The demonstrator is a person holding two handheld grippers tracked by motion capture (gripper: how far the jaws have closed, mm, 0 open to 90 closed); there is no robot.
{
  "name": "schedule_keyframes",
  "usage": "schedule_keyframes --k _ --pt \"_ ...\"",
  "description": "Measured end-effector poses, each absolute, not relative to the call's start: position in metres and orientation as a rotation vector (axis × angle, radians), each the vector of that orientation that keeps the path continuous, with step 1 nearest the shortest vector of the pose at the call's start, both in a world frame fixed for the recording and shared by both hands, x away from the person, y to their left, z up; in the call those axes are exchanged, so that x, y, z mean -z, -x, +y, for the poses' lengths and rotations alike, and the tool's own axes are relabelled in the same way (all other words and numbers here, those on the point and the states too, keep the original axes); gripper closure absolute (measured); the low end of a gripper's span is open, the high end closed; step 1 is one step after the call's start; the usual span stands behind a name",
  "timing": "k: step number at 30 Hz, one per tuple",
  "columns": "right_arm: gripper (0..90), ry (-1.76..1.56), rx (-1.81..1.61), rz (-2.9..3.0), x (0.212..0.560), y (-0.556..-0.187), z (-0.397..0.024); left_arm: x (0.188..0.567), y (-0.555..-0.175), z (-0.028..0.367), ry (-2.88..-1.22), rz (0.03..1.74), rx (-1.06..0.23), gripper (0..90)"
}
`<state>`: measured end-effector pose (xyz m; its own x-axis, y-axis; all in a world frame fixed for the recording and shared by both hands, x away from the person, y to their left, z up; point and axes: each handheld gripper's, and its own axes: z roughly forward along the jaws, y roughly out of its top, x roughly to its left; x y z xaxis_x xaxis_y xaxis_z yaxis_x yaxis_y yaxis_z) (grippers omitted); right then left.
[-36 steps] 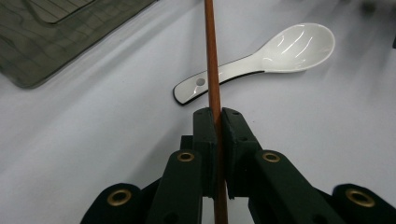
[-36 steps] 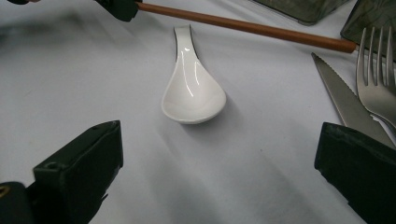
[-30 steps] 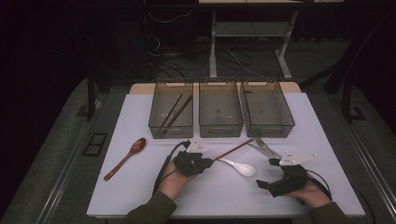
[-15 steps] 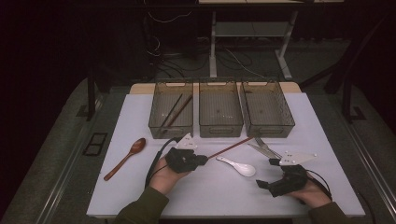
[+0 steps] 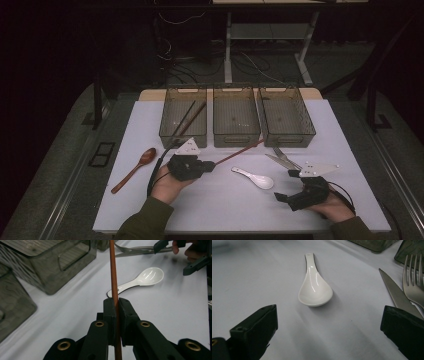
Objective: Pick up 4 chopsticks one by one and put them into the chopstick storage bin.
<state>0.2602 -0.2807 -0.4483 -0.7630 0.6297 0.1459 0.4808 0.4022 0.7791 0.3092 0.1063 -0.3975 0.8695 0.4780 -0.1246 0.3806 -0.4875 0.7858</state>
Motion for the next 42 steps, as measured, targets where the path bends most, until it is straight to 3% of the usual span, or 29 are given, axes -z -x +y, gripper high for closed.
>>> schedule_keyframes --k 18,42 --pt "0.9 -0.998 -1.29 2.483 0.448 -0.26 -0.28 0.381 -0.317 0.144 -2.05 0.699 -0.193 84.0" --pt "0.9 -0.997 -1.288 2.484 0.449 -0.261 -0.28 0.36 -0.377 0.182 -1.993 0.885 -0.324 84.0"
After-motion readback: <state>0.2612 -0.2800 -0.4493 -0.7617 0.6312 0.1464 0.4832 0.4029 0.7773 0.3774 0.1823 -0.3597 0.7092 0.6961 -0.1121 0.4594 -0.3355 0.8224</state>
